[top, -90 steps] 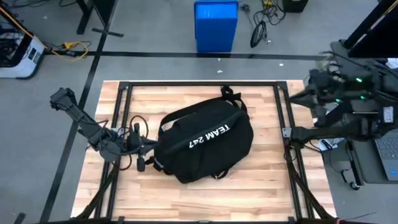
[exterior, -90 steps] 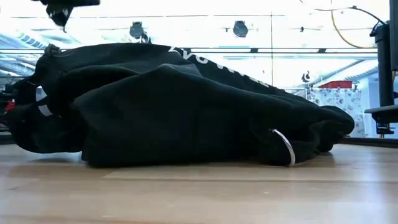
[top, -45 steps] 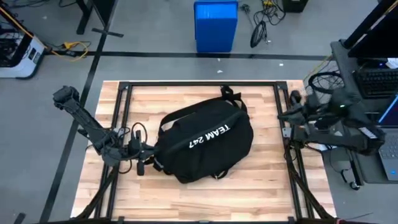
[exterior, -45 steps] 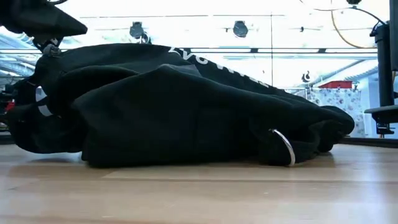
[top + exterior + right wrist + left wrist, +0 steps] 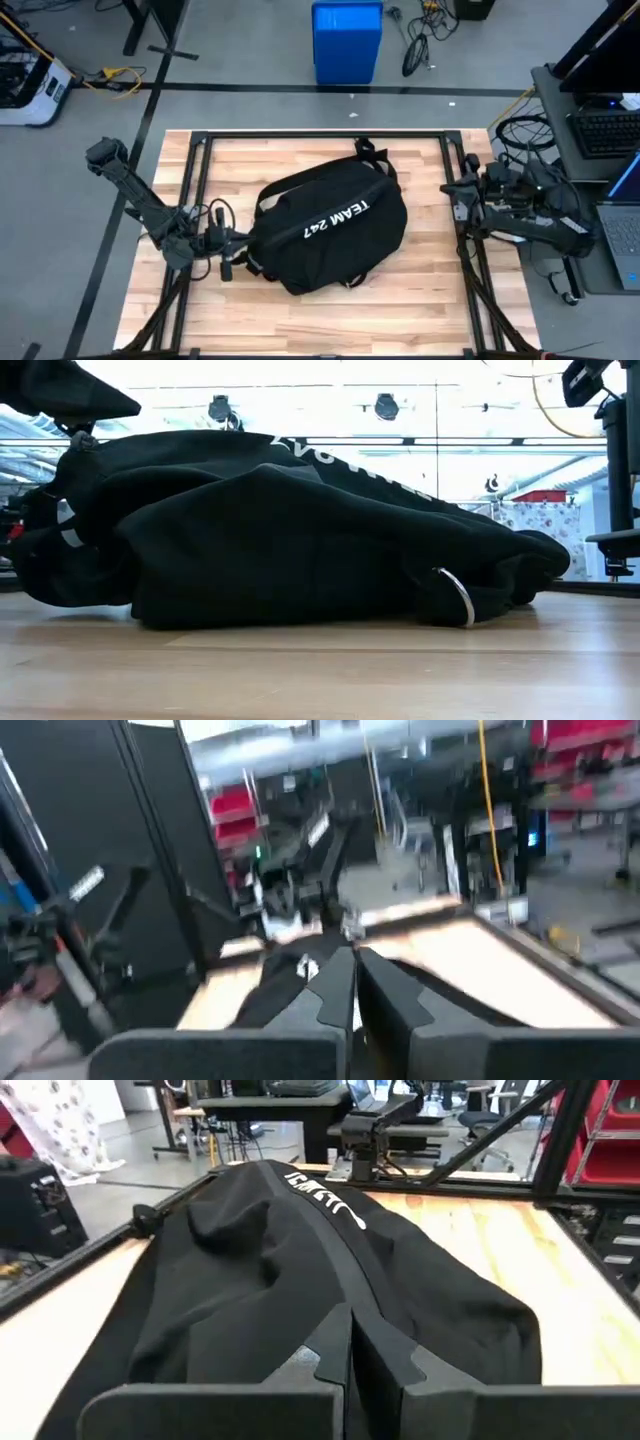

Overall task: Unpack backpack
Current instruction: Return to Home Position

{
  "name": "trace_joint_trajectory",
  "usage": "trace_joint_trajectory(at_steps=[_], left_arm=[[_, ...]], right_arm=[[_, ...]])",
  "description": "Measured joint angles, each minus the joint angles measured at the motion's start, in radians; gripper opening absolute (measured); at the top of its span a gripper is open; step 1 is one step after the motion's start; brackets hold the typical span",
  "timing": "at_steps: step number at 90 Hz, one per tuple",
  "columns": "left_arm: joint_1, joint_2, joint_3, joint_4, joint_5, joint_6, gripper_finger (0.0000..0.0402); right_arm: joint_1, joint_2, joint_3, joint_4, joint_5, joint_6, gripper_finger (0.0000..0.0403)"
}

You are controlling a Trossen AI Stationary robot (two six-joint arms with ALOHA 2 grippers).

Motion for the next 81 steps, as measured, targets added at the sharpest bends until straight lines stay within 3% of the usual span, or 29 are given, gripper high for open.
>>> trace_joint_trajectory(at_steps=[27, 58, 81], left_arm=[[0.000, 0.000, 0.000, -0.006, -0.160, 0.037, 0.0000], [0.000, 0.000, 0.000, -0.029, -0.162, 0.028, 0.0000], [0.002, 0.000, 0.000, -0.035, -0.166, 0.028, 0.0000]], right_arm=[[0.000, -0.051, -0.158, 0.128, 0.034, 0.030, 0.0000], [0.000, -0.050, -0.331, 0.308, 0.131, 0.019, 0.0000], [0.000, -0.050, -0.413, 0.385, 0.137, 0.009, 0.0000]])
